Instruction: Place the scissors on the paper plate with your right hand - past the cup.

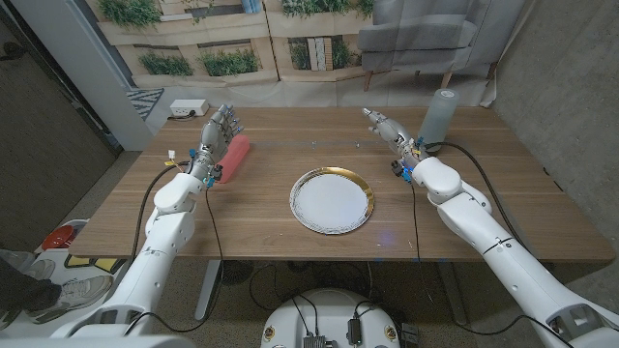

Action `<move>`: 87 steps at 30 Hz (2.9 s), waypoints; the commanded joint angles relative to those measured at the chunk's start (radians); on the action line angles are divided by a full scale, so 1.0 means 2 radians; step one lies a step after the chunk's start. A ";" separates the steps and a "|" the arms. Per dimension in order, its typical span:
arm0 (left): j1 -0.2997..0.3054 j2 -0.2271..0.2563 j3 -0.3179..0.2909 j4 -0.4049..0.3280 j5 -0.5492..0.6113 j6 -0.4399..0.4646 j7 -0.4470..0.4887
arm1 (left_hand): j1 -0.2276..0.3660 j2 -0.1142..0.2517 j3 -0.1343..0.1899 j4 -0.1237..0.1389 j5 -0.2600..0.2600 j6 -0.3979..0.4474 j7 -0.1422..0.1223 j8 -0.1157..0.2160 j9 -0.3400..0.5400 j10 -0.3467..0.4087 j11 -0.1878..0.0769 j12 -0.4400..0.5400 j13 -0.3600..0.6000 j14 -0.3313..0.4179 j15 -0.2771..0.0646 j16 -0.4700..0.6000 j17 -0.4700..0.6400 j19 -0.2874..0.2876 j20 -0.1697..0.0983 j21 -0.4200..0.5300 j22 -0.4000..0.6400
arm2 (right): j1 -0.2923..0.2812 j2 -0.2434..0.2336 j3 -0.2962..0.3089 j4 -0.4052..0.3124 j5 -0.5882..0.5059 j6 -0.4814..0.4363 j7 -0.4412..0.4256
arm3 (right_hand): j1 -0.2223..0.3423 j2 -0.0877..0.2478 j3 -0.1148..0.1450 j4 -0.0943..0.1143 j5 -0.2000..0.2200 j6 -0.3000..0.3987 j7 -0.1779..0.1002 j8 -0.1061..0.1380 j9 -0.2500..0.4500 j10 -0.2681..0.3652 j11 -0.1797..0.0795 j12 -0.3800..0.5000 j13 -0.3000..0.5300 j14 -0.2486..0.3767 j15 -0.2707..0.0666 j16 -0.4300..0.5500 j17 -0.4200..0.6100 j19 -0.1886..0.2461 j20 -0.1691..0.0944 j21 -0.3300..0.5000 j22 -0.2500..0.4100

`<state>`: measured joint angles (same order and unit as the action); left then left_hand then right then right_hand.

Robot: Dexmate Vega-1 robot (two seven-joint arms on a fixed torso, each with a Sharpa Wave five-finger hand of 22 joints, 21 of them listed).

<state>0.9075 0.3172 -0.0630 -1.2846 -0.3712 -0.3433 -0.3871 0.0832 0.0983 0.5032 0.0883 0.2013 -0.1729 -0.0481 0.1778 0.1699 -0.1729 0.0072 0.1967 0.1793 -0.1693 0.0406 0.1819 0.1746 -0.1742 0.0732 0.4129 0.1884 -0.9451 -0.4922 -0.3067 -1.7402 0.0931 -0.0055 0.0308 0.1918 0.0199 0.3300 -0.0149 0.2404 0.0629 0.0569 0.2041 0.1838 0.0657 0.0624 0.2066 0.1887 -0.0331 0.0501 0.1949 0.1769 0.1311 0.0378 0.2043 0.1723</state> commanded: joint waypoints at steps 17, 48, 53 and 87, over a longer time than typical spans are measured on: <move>-0.004 -0.006 -0.006 0.007 0.002 -0.005 -0.008 | -0.005 0.001 -0.003 0.001 0.003 -0.020 0.002 0.001 0.001 -0.049 0.002 0.002 0.001 -0.070 0.003 0.002 0.002 -0.061 0.004 -0.006 0.002 | -0.023 -0.046 0.009 -0.051 -0.060 -0.040 -0.035 | 0.012 0.000 0.002 -0.013 0.002 0.009 0.000 0.003 0.002 0.006 0.002 -0.001 0.001 0.004 0.000 -0.001 0.002 0.008 -0.001 -0.001 0.001; -0.016 -0.007 -0.002 0.021 0.005 -0.009 -0.013 | -0.007 0.000 -0.006 0.001 0.003 -0.017 0.001 0.002 0.001 -0.048 0.003 0.002 0.001 -0.070 0.003 0.002 0.002 -0.059 0.004 -0.012 0.002 | -0.057 -0.092 0.033 -0.094 -0.088 -0.085 -0.065 | 0.031 0.003 0.007 -0.029 0.000 0.025 -0.001 0.006 0.003 0.012 0.003 -0.001 0.001 0.007 -0.002 -0.001 0.001 0.011 -0.002 -0.001 0.001; -0.017 -0.007 -0.001 0.020 0.005 -0.009 -0.014 | -0.007 0.000 -0.007 0.001 0.004 -0.016 0.000 0.002 0.001 -0.049 0.000 0.002 0.001 -0.070 0.003 0.002 0.002 -0.058 0.005 -0.013 0.002 | -0.060 -0.100 0.036 -0.100 -0.091 -0.092 -0.067 | 0.033 0.003 0.008 -0.031 0.000 0.025 -0.002 0.005 0.003 0.012 0.003 -0.001 0.001 0.007 -0.002 -0.001 0.001 0.012 -0.002 -0.001 0.001; -0.019 -0.009 0.008 0.018 0.011 -0.008 -0.014 | -0.008 0.000 -0.009 0.000 0.004 -0.014 -0.001 0.002 0.001 -0.048 0.000 0.002 0.001 -0.070 0.003 0.002 0.002 -0.055 0.006 -0.020 0.003 | -0.100 -0.165 0.066 -0.146 -0.106 -0.151 -0.076 | 0.043 0.007 0.009 -0.039 -0.004 0.027 -0.007 0.003 0.004 0.012 0.003 -0.003 0.002 0.008 -0.002 -0.002 0.001 0.013 -0.001 -0.002 0.001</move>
<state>0.8758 0.3042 -0.0595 -1.2512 -0.3537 -0.3601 -0.4127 0.0755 0.0984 0.4880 0.0899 0.2013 -0.1728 -0.0481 0.1776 0.1698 -0.1728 0.0072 0.1967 0.1790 -0.1693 0.0406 0.1818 0.1744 -0.1686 0.0787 0.3757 0.1882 -1.1119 -0.7764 -0.2001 -2.0035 -0.1113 -0.2552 -0.1176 0.2747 0.0318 0.3479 -0.0873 0.2399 0.1130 0.0501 0.2118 0.1885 0.0801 0.0696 0.2066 0.1886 -0.0239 0.0409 0.1949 0.1772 0.1455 0.0343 0.2043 0.1725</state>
